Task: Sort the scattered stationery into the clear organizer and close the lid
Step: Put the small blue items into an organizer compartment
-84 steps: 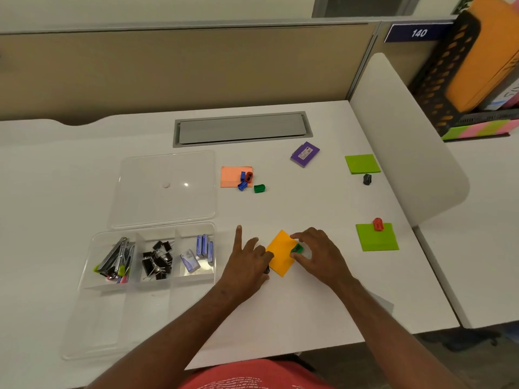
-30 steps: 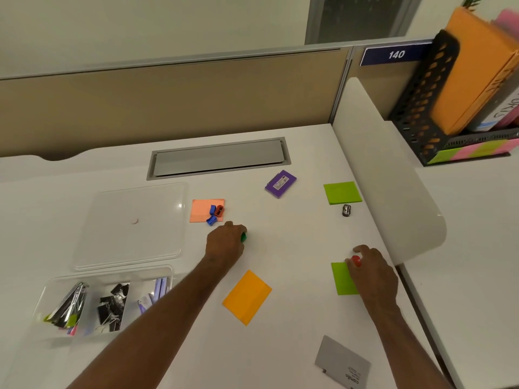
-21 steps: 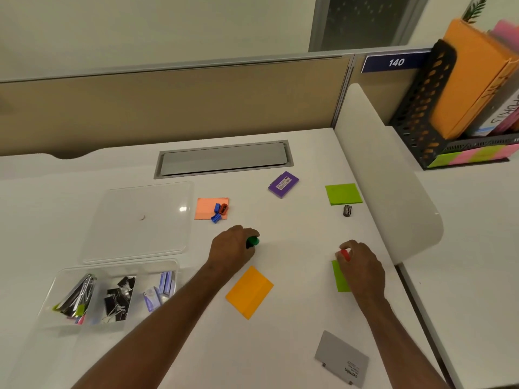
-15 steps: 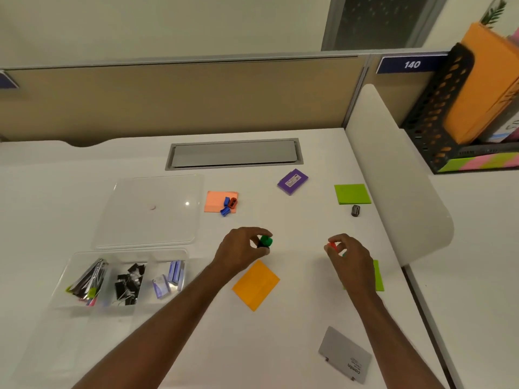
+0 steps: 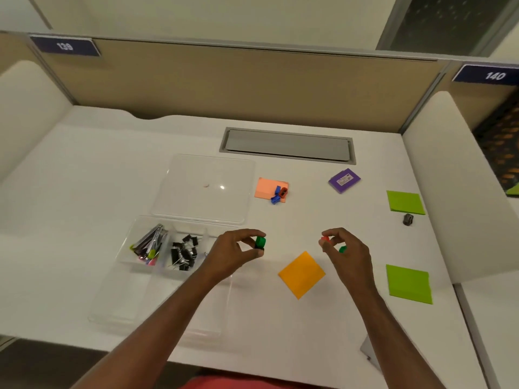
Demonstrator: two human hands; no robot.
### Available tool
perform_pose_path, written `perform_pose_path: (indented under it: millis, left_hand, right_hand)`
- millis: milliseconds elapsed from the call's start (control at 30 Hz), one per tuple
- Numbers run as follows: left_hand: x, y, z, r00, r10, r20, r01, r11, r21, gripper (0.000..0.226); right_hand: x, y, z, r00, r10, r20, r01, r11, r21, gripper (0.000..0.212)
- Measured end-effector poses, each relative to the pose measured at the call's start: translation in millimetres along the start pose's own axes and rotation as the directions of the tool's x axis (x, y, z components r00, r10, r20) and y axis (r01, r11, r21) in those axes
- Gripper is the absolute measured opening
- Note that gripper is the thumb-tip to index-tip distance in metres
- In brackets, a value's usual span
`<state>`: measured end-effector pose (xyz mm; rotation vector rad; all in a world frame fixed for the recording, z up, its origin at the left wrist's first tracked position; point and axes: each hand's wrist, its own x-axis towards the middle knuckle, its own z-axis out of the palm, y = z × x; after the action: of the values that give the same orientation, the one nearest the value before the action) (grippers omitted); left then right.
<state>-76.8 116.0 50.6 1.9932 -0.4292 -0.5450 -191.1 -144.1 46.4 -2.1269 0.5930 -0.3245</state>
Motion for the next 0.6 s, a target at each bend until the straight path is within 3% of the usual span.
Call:
perform_pose_path:
  millis: [133, 300, 600]
  left_hand:
    - [-23, -25, -36, 1.0, 0.0, -0.023, -0.001, 0.999, -0.048, 0.036]
    - [-53, -57, -63, 1.0, 0.013, 0.021, -0.015, 0.993, 0.114, 0.041]
    - [-84, -82, -81, 0.938, 0.245, 0.244, -0.335, 0.821, 0.462, 0.044]
  right_hand:
    - [-9, -30, 30, 0.995, -0.028, 0.093, 0.026, 0.999, 0.02, 0.011]
    - [-20, -68, 67, 0.986, -0.055, 0.16, 0.049, 0.998, 0.043, 0.01]
    - [-51, -116, 125, 0.977, -0.028, 0.213, 0.029, 1.0, 0.0, 0.009]
